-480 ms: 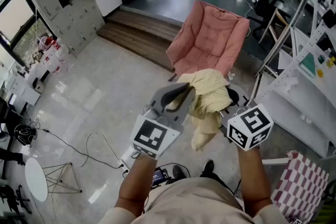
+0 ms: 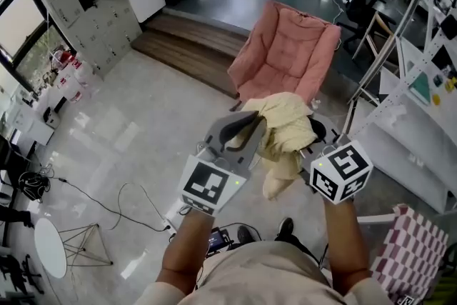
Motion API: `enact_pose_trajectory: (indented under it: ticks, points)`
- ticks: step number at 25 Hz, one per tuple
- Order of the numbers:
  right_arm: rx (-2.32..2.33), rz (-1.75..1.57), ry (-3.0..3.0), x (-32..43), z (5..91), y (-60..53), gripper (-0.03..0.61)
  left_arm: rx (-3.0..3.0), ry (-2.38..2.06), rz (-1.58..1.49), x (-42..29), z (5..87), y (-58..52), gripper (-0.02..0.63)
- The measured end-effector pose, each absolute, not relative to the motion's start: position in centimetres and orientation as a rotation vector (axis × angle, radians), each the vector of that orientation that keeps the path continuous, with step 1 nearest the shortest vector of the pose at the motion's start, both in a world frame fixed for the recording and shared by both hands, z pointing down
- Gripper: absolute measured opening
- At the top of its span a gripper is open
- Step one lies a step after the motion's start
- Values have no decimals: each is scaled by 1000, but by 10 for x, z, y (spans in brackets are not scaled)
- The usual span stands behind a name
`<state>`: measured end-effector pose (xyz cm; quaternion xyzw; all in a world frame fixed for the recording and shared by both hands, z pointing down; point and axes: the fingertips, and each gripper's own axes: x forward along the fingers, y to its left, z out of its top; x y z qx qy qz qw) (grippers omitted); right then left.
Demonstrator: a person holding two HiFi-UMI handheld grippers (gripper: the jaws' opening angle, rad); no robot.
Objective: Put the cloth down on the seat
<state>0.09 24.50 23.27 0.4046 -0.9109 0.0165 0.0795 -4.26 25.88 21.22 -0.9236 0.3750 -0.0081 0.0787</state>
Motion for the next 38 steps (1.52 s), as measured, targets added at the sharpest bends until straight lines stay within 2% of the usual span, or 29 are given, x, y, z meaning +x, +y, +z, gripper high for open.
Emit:
enact_pose_trajectory:
  ticks: [17,38]
  points:
    - [1175,79,-2736,-3,244,201,-2,-2752,1147,-42,-46,225,214,29]
    - [978,94,-2835,80,256,18,-2,-2687,1323,-161,42,237,37,29]
